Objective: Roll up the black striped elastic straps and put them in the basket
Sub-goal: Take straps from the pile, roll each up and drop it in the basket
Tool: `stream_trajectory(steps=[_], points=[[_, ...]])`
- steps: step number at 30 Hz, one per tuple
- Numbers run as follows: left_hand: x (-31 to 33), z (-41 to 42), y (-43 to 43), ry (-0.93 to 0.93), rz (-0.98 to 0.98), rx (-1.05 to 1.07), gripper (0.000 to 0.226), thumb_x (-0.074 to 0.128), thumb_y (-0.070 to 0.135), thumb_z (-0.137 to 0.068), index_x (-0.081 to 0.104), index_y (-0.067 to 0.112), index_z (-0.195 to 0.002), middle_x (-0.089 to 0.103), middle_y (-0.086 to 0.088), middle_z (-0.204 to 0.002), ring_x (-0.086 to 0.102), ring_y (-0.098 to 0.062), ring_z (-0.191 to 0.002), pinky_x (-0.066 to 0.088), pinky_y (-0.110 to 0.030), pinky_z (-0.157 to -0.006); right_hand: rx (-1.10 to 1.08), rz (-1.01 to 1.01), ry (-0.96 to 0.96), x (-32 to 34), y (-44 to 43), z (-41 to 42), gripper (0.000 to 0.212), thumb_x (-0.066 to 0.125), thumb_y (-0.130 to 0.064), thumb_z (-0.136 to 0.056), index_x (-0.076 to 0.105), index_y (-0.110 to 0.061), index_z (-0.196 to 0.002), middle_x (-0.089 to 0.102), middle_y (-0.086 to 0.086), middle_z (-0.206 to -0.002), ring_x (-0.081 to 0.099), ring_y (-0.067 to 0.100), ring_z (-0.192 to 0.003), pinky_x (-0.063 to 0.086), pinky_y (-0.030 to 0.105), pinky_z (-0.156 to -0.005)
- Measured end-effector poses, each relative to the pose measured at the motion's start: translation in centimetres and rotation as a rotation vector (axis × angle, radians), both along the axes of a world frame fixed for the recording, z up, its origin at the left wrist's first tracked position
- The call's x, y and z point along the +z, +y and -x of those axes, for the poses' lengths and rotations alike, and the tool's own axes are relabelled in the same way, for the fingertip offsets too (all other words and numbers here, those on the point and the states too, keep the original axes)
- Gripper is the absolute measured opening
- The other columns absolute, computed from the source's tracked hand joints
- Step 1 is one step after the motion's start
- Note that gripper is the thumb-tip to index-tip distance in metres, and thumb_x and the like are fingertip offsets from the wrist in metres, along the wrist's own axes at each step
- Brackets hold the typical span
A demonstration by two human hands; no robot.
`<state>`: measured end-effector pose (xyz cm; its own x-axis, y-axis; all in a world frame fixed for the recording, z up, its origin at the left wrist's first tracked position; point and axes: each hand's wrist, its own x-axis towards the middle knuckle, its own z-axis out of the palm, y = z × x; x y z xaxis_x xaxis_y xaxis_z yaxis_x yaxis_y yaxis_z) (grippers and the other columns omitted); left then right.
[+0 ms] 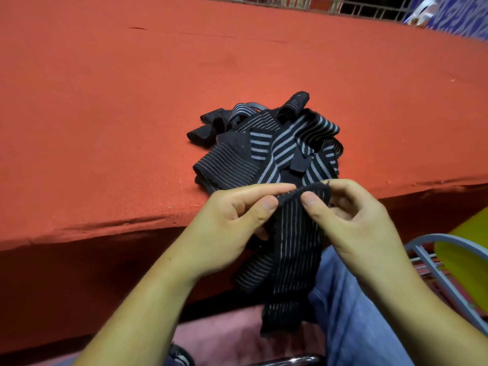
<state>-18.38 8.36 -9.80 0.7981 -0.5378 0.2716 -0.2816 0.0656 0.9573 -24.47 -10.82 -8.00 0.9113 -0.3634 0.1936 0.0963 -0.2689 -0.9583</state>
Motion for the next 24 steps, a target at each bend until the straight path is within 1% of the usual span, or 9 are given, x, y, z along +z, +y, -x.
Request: stream_trajectory(steps=[2, 5, 7, 10, 15, 18, 20, 22, 24], points=[[-0.1, 0.0, 0.0, 0.035, 0.019, -0.03, 0.029, 0.057, 0.034, -0.103, 0.071, 0.024, -0.126, 0.078, 0.008, -0.106, 0.068, -0.004, -0.086, 0.056, -0.021, -0.074, 0.05, 0.041, 0.004, 0.0, -0.2, 0.1, 0.012, 0.078, -0.027, -0.088, 0.077, -0.023, -0.1, 0.08, 0.0, -0.098, 0.074, 0.025, -0.088, 0.06, 0.034, -0.085], [-0.1, 0.1, -0.2, 0.0, -0.008, -0.004, 0.031, 0.073, 0.037, -0.094, 0.072, 0.023, -0.122, 0.074, 0.02, -0.085, 0.064, 0.005, -0.073, 0.05, -0.013, -0.072, 0.077, 0.02, 0.008, 0.0, -0.1, 0.3, 0.014, 0.077, -0.03, -0.085, 0.079, -0.016, -0.089, 0.08, 0.002, -0.085, 0.072, 0.009, -0.077, 0.056, 0.024, -0.072], [-0.3, 0.0, -0.4, -0.01, -0.01, 0.032, 0.026, 0.075, 0.025, -0.09, 0.075, 0.023, -0.116, 0.075, 0.022, -0.088, 0.065, 0.01, -0.077, 0.049, -0.01, -0.073, 0.078, 0.003, 0.001, -0.1, 0.0, 0.4, 0.023, 0.077, -0.038, -0.079, 0.077, -0.016, -0.084, 0.078, 0.003, -0.079, 0.069, 0.009, -0.073, 0.055, 0.026, -0.07], [-0.5, -0.2, -0.5, -0.055, -0.026, 0.083, 0.019, 0.069, 0.01, -0.095, 0.078, 0.022, -0.107, 0.077, 0.02, -0.09, 0.067, 0.009, -0.079, 0.049, -0.009, -0.074, 0.113, 0.046, -0.004, -0.1, 0.1, 0.5, 0.024, 0.075, -0.044, -0.077, 0.077, -0.02, -0.081, 0.073, -0.002, -0.073, 0.064, 0.005, -0.07, 0.051, 0.023, -0.067], [-0.4, -0.2, -0.3, -0.099, -0.054, 0.092, 0.017, 0.065, 0.01, -0.099, 0.079, 0.018, -0.104, 0.079, 0.011, -0.094, 0.071, 0.0, -0.087, 0.051, -0.015, -0.081, 0.187, 0.098, 0.027, 0.1, 0.1, 0.8, 0.028, 0.063, -0.043, -0.085, 0.078, -0.019, -0.082, 0.066, -0.012, -0.067, 0.055, -0.006, -0.063, 0.044, 0.012, -0.062], [-0.6, -0.4, -0.3, 0.005, -0.085, -0.001, 0.014, 0.068, 0.019, -0.099, 0.07, 0.021, -0.113, 0.072, 0.013, -0.084, 0.062, -0.002, -0.077, 0.053, -0.024, -0.074, 0.133, 0.109, -0.008, 0.5, -0.4, 1.0, 0.028, 0.062, -0.041, -0.086, 0.077, -0.019, -0.079, 0.062, -0.009, -0.063, 0.052, -0.003, -0.06, 0.043, 0.016, -0.06], [-0.9, -0.6, -0.1, 0.058, -0.166, -0.076, 0.028, 0.073, 0.035, -0.093, 0.062, 0.028, -0.118, 0.069, 0.009, -0.084, 0.059, -0.008, -0.077, 0.055, -0.039, -0.077, 0.056, 0.1, -0.023, 0.6, -0.9, 0.8, 0.031, 0.062, -0.045, -0.089, 0.077, -0.018, -0.082, 0.062, 0.007, -0.065, 0.051, 0.006, -0.061, 0.047, 0.034, -0.06], [-1.1, -0.7, 0.2, 0.024, -0.283, -0.083, 0.025, 0.077, 0.035, -0.091, 0.063, 0.03, -0.111, 0.071, 0.011, -0.085, 0.059, -0.009, -0.077, 0.055, -0.036, -0.081, -0.016, 0.087, -0.018, 0.6, -1.7, 0.6, 0.034, 0.062, -0.05, -0.09, 0.077, -0.019, -0.088, 0.055, 0.022, -0.066, 0.047, 0.016, -0.058, 0.043, 0.044, -0.055], [-1.2, -0.8, 0.4, -0.007, -0.346, -0.069, 0.016, 0.078, 0.029, -0.091, 0.069, 0.028, -0.103, 0.073, 0.011, -0.089, 0.063, -0.011, -0.077, 0.056, -0.03, -0.08, -0.071, 0.072, -0.022, 0.6, -2.5, 0.4, 0.033, 0.061, -0.051, -0.091, 0.076, -0.021, -0.088, 0.049, 0.013, -0.058, 0.045, 0.014, -0.049, 0.04, 0.035, -0.051]])
